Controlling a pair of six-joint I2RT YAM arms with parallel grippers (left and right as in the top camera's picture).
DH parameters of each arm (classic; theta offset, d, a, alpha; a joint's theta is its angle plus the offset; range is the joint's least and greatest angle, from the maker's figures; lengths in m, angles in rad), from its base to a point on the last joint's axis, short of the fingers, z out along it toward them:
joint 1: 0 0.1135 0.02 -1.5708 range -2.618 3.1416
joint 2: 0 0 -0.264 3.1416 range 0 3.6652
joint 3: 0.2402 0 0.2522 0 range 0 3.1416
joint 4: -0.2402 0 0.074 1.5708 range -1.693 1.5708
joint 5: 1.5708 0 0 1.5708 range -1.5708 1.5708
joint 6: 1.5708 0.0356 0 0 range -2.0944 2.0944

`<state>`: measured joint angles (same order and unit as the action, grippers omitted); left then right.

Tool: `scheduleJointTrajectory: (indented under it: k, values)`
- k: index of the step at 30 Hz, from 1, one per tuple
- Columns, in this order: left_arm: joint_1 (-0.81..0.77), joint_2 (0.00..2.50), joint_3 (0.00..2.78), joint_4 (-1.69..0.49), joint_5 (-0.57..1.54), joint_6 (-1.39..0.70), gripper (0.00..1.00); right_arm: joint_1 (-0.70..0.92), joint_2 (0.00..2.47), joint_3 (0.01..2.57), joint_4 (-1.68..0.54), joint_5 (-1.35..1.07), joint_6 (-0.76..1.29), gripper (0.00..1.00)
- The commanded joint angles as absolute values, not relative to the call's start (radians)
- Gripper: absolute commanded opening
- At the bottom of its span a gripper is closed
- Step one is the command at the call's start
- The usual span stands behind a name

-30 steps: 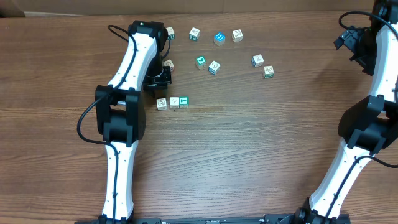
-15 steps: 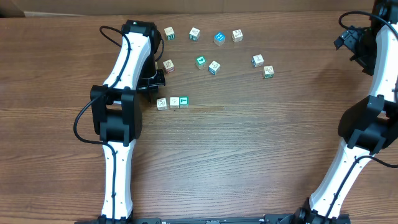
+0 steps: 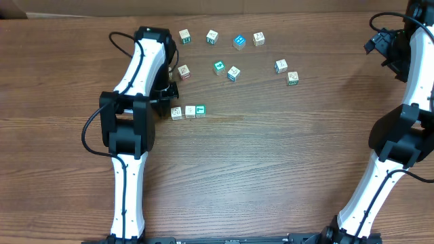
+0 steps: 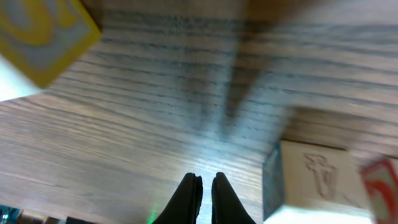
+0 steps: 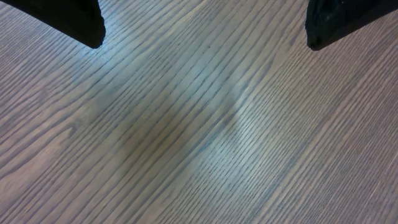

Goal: Form a horizontal line

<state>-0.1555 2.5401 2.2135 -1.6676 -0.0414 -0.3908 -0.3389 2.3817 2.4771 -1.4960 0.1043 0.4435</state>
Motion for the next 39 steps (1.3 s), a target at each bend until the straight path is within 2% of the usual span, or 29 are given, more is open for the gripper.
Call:
scheduleJointTrajectory:
  k: [1, 19, 24, 28, 31, 39]
  values:
    - [-0.159, 2.559, 2.173, -1.650, -0.028, -0.412, 0.05, -0.342, 2.365, 2.474, -1.494, 0.106, 0.440, 1.00]
    - [-0.164, 2.559, 2.129, -1.583, 0.054, -0.412, 0.04, -0.342, 2.365, 2.474, -1.494, 0.106, 0.440, 1.00]
    - [-0.164, 2.559, 2.129, -1.559, 0.054, -0.412, 0.10, -0.342, 2.365, 2.474, -1.494, 0.106, 0.440, 1.00]
    - [-0.164, 2.559, 2.129, -1.567, 0.053, -0.398, 0.04, -0.342, 2.365, 2.474, -1.494, 0.106, 0.440, 1.00]
    - [-0.164, 2.559, 2.129, -1.573, 0.049, -0.389, 0.04, -0.342, 2.365, 2.474, -1.494, 0.106, 0.440, 1.00]
    - [-0.164, 2.559, 2.129, -1.564, 0.053, -0.414, 0.12, -0.342, 2.365, 2.474, -1.494, 0.106, 0.440, 1.00]
